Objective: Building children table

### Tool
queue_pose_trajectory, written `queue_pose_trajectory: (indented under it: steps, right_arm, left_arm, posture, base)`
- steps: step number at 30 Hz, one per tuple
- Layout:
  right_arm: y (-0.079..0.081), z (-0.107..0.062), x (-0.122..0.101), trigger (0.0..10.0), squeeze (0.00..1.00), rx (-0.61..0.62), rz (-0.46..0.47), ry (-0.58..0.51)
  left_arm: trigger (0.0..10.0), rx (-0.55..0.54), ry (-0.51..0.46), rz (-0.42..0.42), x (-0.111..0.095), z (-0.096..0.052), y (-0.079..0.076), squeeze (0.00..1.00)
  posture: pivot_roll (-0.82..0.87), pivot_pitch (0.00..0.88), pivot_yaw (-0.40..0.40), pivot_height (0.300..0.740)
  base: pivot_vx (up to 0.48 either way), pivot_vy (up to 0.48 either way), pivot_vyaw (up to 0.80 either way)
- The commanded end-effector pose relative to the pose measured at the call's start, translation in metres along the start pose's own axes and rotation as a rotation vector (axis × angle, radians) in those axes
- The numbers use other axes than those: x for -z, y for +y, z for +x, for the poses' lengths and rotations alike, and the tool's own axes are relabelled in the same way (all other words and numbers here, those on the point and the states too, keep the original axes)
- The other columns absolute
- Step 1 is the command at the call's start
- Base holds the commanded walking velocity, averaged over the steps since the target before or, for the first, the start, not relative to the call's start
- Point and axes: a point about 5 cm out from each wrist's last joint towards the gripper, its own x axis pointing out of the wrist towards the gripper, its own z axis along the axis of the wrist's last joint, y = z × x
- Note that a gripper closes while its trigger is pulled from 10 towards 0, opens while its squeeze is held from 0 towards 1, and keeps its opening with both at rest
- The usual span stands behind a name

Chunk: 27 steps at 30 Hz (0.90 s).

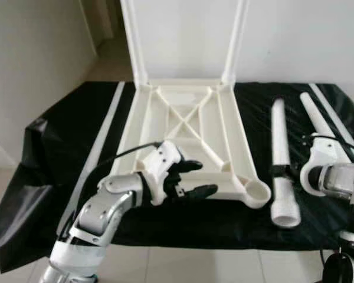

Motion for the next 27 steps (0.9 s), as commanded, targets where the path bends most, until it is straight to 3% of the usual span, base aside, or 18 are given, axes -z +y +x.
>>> queue_pose_trajectory:
  steps: [1,7,8,12,13,19,21,26,27]
  right_arm:
    - [-0.001,0.000,-0.003,10.0,1.00,0.006,0.003,-0.027]
    - [0.002,-0.002,-0.010,10.0,0.96,0.016,-0.069,-0.160]
    - [0.003,-0.003,-0.012,10.0,0.00,0.036,-0.096,-0.206]
    - [0.005,-0.007,-0.015,10.0,0.00,0.062,-0.139,-0.296]
    - [0.010,-0.012,-0.019,10.0,0.00,0.057,-0.158,-0.404]
    - [0.019,-0.017,-0.008,10.0,0.00,0.080,-0.173,-0.561]
    - [0.019,-0.017,-0.008,10.0,0.00,0.080,-0.173,-0.561]
    - [0.030,-0.016,0.033,10.0,0.00,0.201,-0.242,-0.620]
    - [0.030,-0.016,0.033,10.0,0.00,0.201,-0.242,-0.620]
  left_arm:
    - [10.0,-0.043,0.005,-0.006,0.000,-0.001,0.002,0.00]
    - [10.0,-0.044,0.004,-0.003,-0.001,-0.002,0.002,0.00]
    - [10.0,-0.044,0.005,-0.002,-0.001,-0.002,0.002,0.00]
    - [10.0,-0.046,0.006,-0.003,-0.001,-0.002,0.002,0.00]
    - [10.0,-0.048,0.006,-0.005,-0.001,-0.003,0.002,0.00]
    - [10.0,-0.058,0.004,-0.007,-0.001,-0.004,0.002,0.00]
    - [10.0,-0.058,0.004,-0.007,-0.001,-0.004,0.002,0.00]
    - [10.0,-0.058,-0.003,-0.013,-0.001,-0.004,-0.001,0.00]
    - [10.0,-0.058,-0.003,-0.013,-0.001,-0.004,-0.001,0.00]
  posture:
    - [-0.04,0.015,-0.003,0.740]
    - [-0.04,0.015,-0.001,0.740]
    - [-0.04,0.015,0.000,0.740]
    - [-0.04,0.016,0.000,0.740]
    - [-0.03,0.018,0.001,0.740]
    - [-0.03,0.024,0.001,0.740]
    - [-0.03,0.024,0.001,0.740]
    - [-0.03,0.029,0.006,0.740]
    - [-0.03,0.029,0.006,0.740]
  base:
    - [0.000,0.000,0.00]
    - [0.000,0.000,0.00]
    - [0.000,0.000,0.00]
    - [0.000,0.000,0.00]
    - [0.000,0.000,0.00]
    - [0.000,0.000,0.00]
    - [0.000,0.000,0.00]
    - [0.000,0.000,0.00]
    - [0.000,0.000,0.00]
